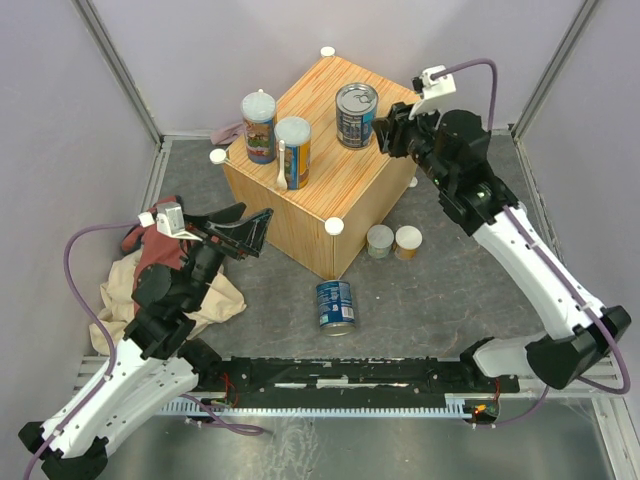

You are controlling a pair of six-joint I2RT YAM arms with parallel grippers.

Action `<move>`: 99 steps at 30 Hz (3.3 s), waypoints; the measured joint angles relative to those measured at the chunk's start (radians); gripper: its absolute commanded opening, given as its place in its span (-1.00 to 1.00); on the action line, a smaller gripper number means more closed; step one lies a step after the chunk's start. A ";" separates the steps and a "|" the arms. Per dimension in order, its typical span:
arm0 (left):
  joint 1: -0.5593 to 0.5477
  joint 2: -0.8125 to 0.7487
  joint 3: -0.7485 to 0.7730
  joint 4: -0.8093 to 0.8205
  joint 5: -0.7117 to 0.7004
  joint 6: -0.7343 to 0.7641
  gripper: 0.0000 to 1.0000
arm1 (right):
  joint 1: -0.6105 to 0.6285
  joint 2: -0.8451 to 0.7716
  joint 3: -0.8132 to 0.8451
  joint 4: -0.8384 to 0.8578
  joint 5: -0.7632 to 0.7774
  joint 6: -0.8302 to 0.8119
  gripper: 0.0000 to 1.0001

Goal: Place and organize the canned foods onto the counter

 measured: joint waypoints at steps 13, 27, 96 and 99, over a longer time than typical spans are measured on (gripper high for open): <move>0.000 0.011 -0.013 0.021 0.000 0.000 1.00 | -0.003 0.167 0.002 0.001 -0.011 0.010 -0.06; 0.000 0.050 -0.035 0.055 0.000 0.000 1.00 | -0.064 0.318 0.144 0.020 -0.092 0.031 -0.05; 0.000 -0.098 0.020 -0.355 -0.071 -0.064 1.00 | 0.390 -0.356 -0.495 -0.231 0.181 0.249 0.77; 0.000 -0.105 0.018 -0.371 -0.071 -0.079 1.00 | 0.463 -0.390 -0.623 -0.232 0.225 0.319 0.77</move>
